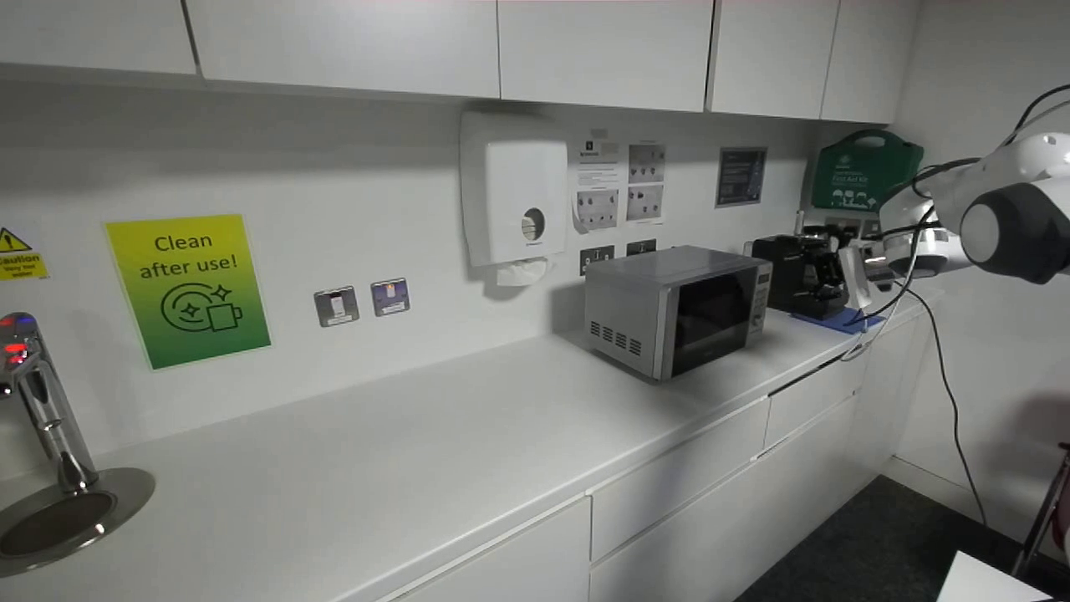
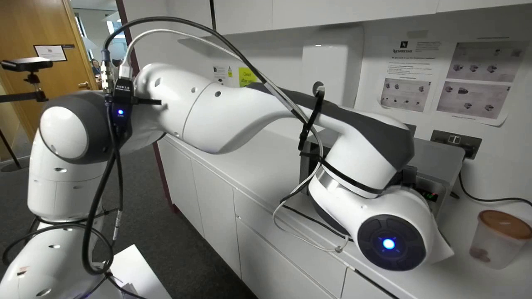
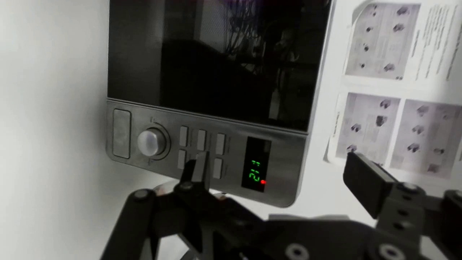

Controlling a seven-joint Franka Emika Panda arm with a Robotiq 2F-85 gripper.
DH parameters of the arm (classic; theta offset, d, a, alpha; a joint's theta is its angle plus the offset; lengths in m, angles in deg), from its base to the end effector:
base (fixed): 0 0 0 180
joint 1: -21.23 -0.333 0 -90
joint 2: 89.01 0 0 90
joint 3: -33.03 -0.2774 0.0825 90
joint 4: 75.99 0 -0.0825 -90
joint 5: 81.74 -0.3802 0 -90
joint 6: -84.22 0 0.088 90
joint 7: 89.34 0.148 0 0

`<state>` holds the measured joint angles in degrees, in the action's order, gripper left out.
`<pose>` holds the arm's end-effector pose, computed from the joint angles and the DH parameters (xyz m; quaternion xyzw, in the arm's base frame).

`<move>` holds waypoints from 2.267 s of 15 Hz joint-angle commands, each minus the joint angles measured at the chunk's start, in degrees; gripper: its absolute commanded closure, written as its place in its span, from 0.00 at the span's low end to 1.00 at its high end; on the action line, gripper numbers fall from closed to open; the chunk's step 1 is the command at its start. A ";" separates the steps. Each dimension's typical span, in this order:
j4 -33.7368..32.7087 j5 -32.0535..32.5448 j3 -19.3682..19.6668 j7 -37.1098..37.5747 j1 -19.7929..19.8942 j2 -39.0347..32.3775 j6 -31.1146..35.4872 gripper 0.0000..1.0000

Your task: Press a button on the right side of the microwave

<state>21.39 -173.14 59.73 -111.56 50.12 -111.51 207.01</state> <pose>0.4741 -0.5031 0.3769 -0.6232 0.5467 -0.3912 0.3996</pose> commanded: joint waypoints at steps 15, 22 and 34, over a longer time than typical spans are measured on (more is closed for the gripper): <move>2.68 -11.43 -4.97 -0.87 -3.82 -0.99 26.25 0.00; 3.09 -11.16 -4.97 -0.87 -3.96 -0.64 26.23 0.00; -4.03 -26.31 -6.07 -1.68 -4.04 -6.43 33.01 0.00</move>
<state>22.25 -191.51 54.04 -112.86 45.88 -114.81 236.27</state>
